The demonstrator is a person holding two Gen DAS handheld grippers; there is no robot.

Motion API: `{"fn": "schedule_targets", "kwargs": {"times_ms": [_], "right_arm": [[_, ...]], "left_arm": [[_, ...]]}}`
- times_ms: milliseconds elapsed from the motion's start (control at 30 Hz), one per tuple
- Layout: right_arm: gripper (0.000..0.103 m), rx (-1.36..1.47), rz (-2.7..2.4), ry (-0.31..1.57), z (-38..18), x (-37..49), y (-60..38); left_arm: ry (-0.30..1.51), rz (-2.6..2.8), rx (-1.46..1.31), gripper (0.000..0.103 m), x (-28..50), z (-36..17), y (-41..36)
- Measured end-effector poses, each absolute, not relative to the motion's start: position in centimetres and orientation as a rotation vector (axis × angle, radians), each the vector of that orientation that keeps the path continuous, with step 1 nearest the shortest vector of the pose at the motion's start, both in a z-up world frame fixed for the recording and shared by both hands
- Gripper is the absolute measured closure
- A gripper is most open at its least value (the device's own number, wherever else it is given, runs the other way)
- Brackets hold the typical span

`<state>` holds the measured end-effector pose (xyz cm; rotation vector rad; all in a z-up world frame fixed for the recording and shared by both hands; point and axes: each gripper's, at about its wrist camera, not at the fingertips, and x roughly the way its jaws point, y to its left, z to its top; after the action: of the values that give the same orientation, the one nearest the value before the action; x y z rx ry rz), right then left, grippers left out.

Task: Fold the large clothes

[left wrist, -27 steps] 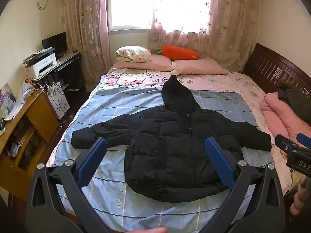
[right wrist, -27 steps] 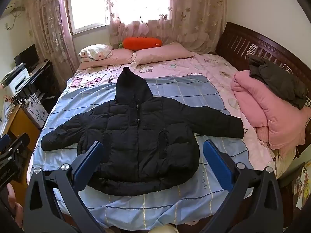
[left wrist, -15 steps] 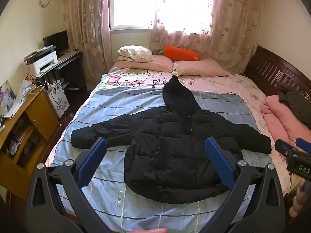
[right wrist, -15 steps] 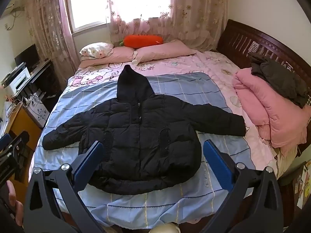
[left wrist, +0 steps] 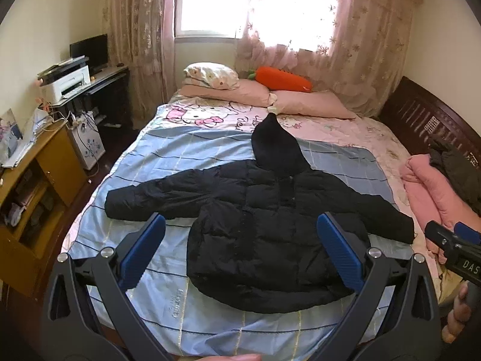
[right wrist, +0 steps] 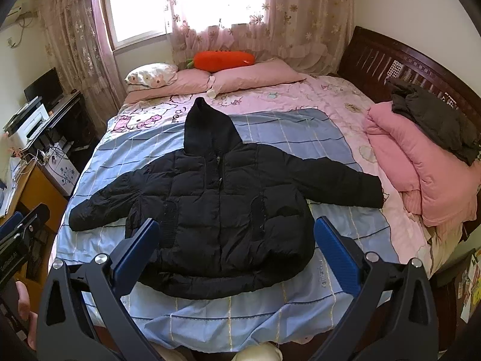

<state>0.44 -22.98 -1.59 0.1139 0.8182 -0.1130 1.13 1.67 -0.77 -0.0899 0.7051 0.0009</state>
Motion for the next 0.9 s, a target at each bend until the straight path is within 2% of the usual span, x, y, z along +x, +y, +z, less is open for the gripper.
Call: {"fn": "schedule_targets", "kwargs": {"times_ms": [900], "right_arm": [[0.001,0.111,-0.12,0.824,-1.6,0.2,-23.4]], "left_arm": [[0.717,-0.023,-0.051,0.002,1.2,-0.5,0.6]]}}
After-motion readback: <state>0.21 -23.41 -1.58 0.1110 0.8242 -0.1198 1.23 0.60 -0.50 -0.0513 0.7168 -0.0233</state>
